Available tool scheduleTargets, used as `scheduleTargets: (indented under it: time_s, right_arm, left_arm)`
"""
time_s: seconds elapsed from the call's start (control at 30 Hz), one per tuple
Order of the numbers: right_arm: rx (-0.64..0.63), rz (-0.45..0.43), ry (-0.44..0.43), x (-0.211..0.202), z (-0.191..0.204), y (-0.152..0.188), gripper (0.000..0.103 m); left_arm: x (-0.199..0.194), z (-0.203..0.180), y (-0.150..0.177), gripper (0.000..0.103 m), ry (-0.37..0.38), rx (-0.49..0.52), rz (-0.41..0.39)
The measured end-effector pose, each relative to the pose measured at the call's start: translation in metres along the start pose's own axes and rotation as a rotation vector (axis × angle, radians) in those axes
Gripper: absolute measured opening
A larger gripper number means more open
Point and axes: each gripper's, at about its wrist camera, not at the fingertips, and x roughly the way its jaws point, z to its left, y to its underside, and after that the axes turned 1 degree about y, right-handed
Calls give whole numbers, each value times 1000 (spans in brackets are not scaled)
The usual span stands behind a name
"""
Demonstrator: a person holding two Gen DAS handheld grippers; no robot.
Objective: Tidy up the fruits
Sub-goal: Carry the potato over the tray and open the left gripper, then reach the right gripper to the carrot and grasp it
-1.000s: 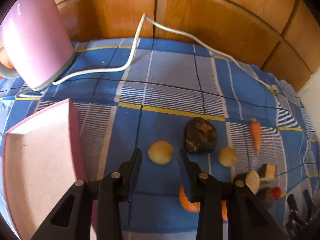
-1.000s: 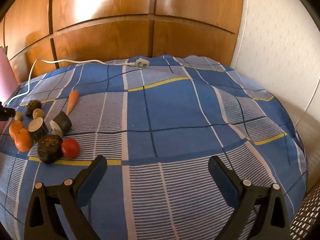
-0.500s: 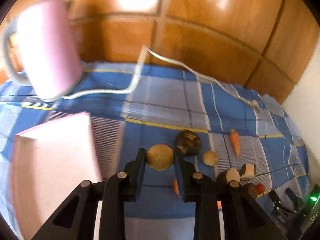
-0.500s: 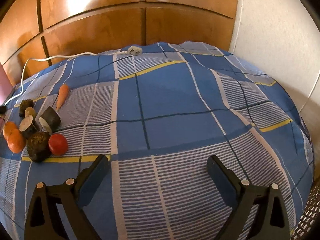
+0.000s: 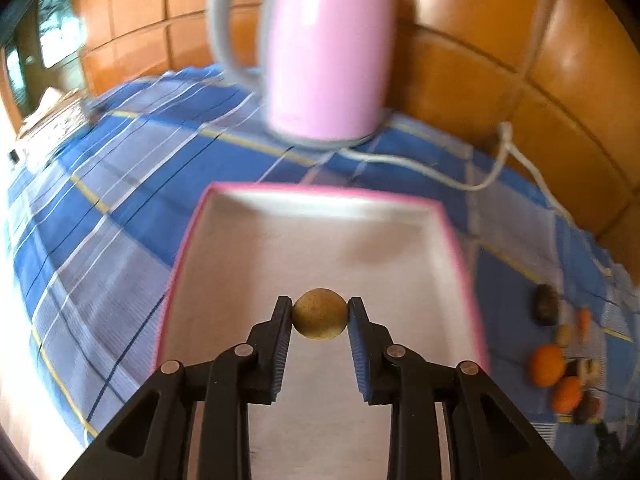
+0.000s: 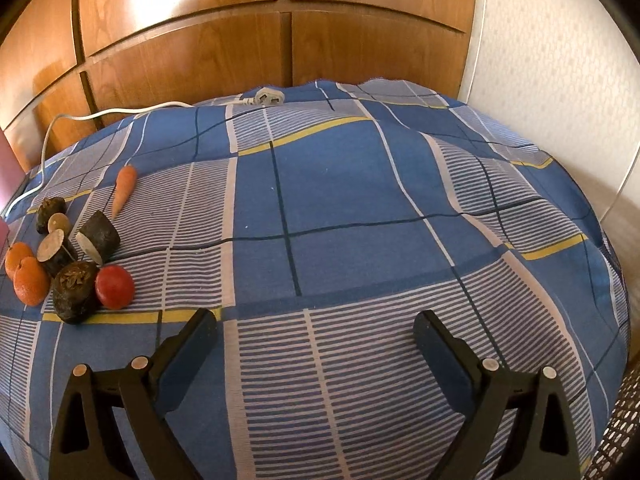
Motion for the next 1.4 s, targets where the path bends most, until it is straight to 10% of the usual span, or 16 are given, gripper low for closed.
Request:
scheduleTargets:
  time_s: [0.47,0.93,1.1,1.4]
  right_arm:
    - [2,5,5,1,1,0,100]
    - [5,26,4,3,1,-2,100]
    - [1,44,-40,-4,6,-15,59]
    - [-38,15,-287,-22,59,-72,59]
  left_arm:
    - [-38,15,29,72,-46,-3,-95]
    - [-89,0,100,75,29,40,-121]
    - [-92,-1,117,79,34,54,-114]
    - [-93,0,129,79,47,56,-103]
